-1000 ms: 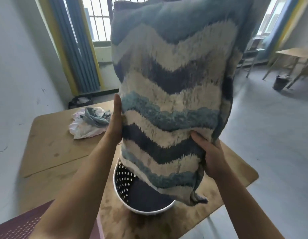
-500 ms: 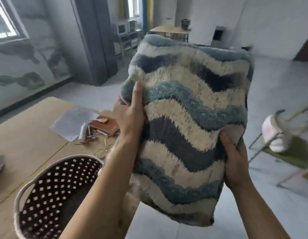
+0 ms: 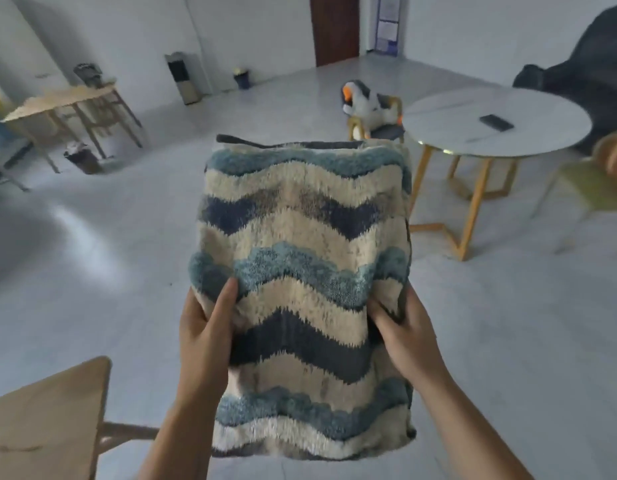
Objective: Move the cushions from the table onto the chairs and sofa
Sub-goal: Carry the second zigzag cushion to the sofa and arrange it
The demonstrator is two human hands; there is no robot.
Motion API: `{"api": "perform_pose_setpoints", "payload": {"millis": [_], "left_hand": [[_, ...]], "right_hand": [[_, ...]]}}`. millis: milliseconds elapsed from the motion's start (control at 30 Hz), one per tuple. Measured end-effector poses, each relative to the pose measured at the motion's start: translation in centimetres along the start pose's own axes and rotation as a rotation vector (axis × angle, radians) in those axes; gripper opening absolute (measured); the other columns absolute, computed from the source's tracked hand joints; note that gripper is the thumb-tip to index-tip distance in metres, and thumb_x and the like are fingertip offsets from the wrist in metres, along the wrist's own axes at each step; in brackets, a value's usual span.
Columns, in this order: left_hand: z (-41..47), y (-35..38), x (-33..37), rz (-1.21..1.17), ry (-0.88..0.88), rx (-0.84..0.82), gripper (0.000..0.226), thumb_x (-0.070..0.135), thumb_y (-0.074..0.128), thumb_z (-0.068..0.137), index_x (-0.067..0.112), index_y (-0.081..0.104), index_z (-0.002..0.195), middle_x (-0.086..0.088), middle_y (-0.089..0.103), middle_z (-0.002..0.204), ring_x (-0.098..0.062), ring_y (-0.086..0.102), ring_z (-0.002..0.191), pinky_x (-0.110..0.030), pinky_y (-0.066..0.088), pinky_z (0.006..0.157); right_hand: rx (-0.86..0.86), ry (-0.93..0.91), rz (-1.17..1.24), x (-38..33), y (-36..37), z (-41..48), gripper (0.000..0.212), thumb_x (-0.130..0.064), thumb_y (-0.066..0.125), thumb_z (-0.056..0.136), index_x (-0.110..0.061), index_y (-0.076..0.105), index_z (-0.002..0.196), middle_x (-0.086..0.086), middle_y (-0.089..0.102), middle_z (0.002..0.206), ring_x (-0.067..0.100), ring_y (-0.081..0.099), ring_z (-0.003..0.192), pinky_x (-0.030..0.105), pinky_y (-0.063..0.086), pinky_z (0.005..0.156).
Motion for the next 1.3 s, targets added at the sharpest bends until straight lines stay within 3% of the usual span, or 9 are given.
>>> {"api": "perform_pose_setpoints", "payload": {"millis": [167, 300, 433, 533, 600, 733, 933, 1100, 1300], "left_hand": [[5.2, 13.3, -1.1, 0.015, -0.010, -0.215, 0.011, 0.026, 0.064, 0.095, 0.020, 0.068, 0.104, 0.007, 0.076, 0.080, -0.009, 0.074, 0.076, -0.023, 0.058, 0.058], [10.4, 24.5, -2.0, -0.025, 0.019, -0.358, 0.005, 0.031, 0.067, 0.093, 0.030, 0.071, 0.095, 0.008, 0.076, 0.083, -0.010, 0.074, 0.079, -0.025, 0.058, 0.060], [15.7, 37.7, -2.2, -0.111, 0.056, -0.554, 0.027, 0.038, 0.069, 0.087, 0.030, 0.069, 0.112, 0.006, 0.078, 0.107, -0.015, 0.074, 0.103, -0.037, 0.059, 0.086], [17.8, 49.2, -1.3, -0.123, 0.091, -0.713, 0.017, 0.037, 0.068, 0.092, 0.039, 0.068, 0.108, 0.013, 0.078, 0.105, -0.008, 0.073, 0.103, -0.034, 0.056, 0.091], [17.7, 57.1, -0.4, -0.143, 0.123, -0.861, 0.021, 0.032, 0.065, 0.098, 0.033, 0.066, 0.119, 0.014, 0.078, 0.106, -0.005, 0.072, 0.102, -0.025, 0.055, 0.085], [14.3, 71.5, 0.4, -0.188, 0.116, -1.075, 0.055, 0.047, 0.070, 0.092, 0.021, 0.057, 0.138, 0.001, 0.073, 0.126, -0.019, 0.070, 0.117, -0.048, 0.054, 0.102], [6.3, 92.5, -1.7, -0.266, 0.161, -1.249, 0.059, 0.050, 0.070, 0.086, 0.021, 0.059, 0.135, -0.008, 0.070, 0.130, -0.032, 0.066, 0.123, -0.063, 0.049, 0.103], [1.8, 107.6, -2.4, -0.235, 0.162, -1.252, 0.059, 0.051, 0.071, 0.085, 0.025, 0.058, 0.137, -0.006, 0.069, 0.133, -0.030, 0.064, 0.126, -0.061, 0.048, 0.105], [2.3, 122.3, -2.2, -0.264, 0.124, -1.129, 0.043, 0.044, 0.070, 0.093, 0.030, 0.061, 0.132, -0.001, 0.072, 0.127, -0.024, 0.068, 0.120, -0.058, 0.052, 0.102]], "right_hand": [[0.167, 0.026, -0.003, 0.8, -9.1, 7.4, 0.035, -0.022, 0.061, 0.102, -0.046, 0.058, 0.127, -0.024, 0.072, 0.118, -0.003, 0.066, 0.111, 0.016, 0.053, 0.088], [0.274, 0.004, -0.024, 1.5, -15.4, 14.6, 0.035, -0.011, 0.057, 0.104, -0.037, 0.060, 0.127, -0.020, 0.073, 0.116, 0.001, 0.068, 0.110, 0.014, 0.053, 0.086], [0.459, -0.055, -0.120, 0.6, -23.4, 22.0, 0.040, -0.027, 0.061, 0.096, -0.026, 0.058, 0.136, -0.007, 0.072, 0.124, 0.014, 0.068, 0.117, 0.043, 0.054, 0.098], [0.632, -0.086, -0.193, -1.7, -30.7, 26.0, 0.052, -0.041, 0.061, 0.087, -0.028, 0.056, 0.138, -0.008, 0.071, 0.127, 0.015, 0.066, 0.120, 0.053, 0.052, 0.102], [0.755, -0.104, -0.249, -2.9, -35.9, 27.2, 0.057, -0.047, 0.058, 0.087, -0.028, 0.054, 0.141, -0.011, 0.069, 0.130, 0.011, 0.065, 0.121, 0.048, 0.053, 0.101], [1.001, -0.139, -0.301, -3.9, -46.4, 27.3, 0.054, -0.045, 0.056, 0.091, -0.031, 0.051, 0.143, -0.021, 0.066, 0.129, -0.004, 0.063, 0.117, 0.023, 0.051, 0.093], [1.215, -0.183, -0.328, -1.6, -63.9, 28.9, 0.038, -0.032, 0.056, 0.098, -0.037, 0.051, 0.135, -0.040, 0.065, 0.111, -0.016, 0.061, 0.103, 0.002, 0.046, 0.077], [1.228, -0.154, -0.333, -1.3, -79.0, 32.9, 0.042, -0.035, 0.054, 0.091, -0.041, 0.051, 0.132, -0.041, 0.064, 0.109, -0.017, 0.061, 0.102, 0.002, 0.045, 0.075], [1.068, -0.140, -0.354, -1.7, -93.8, 42.7, 0.041, -0.026, 0.057, 0.098, -0.038, 0.051, 0.137, -0.042, 0.063, 0.115, -0.017, 0.060, 0.108, 0.001, 0.045, 0.081]]}}
Point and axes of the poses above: each hand's wrist, its own z-axis towards the middle knuckle, its own y-axis out of the palm, x = y × z, the point moved 3 cm from there along z, towards the middle knuckle
